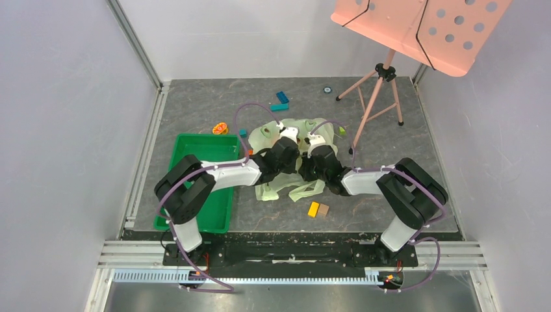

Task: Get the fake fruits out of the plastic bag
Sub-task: Adjust the plastic bag at the center of the board.

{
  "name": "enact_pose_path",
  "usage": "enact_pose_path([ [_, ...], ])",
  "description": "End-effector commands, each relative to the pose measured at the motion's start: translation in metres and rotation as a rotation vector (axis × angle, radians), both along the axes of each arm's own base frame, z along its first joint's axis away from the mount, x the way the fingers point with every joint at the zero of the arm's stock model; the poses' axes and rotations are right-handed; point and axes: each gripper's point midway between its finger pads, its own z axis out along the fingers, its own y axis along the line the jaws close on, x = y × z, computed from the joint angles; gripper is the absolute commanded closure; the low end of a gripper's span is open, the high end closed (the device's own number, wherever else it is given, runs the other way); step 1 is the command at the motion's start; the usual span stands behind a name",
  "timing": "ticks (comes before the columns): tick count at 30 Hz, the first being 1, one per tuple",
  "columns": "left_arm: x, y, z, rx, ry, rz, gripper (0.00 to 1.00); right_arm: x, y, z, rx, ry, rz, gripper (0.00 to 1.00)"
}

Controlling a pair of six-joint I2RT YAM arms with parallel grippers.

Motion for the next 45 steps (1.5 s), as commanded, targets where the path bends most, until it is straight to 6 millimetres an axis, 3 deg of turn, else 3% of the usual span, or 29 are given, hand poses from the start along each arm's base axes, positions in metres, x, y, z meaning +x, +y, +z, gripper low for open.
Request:
enact_pose_path([
  [1,0.018,-0.005,0.005,-0.003,0.012,0.099,0.94,-0.015,-0.013,-0.021,-0.037,0.062,-0.033,0.93],
  [5,0.027,-0.004,0.005,0.040,0.010,0.129,0.90,-0.019,-0.013,-0.026,-0.038,0.082,-0.033,0.94],
  [13,0.061,0.009,0.030,0.125,-0.087,0.216,0.73,-0.023,-0.016,-0.029,-0.042,0.096,-0.039,0.94],
  [18,0.082,0.030,0.043,0.138,-0.121,0.275,0.62,-0.025,-0.016,-0.032,-0.041,0.105,-0.035,0.95],
  [24,0.100,0.063,0.038,0.152,-0.103,0.334,0.60,-0.024,-0.014,-0.032,-0.040,0.108,-0.028,0.95],
  [35,0.106,0.067,0.030,0.180,-0.106,0.311,0.58,-0.023,-0.011,-0.033,-0.042,0.112,-0.016,0.95],
  [45,0.102,0.077,0.026,0.305,-0.106,0.287,0.44,-0.023,-0.010,-0.034,-0.041,0.115,-0.013,0.96],
])
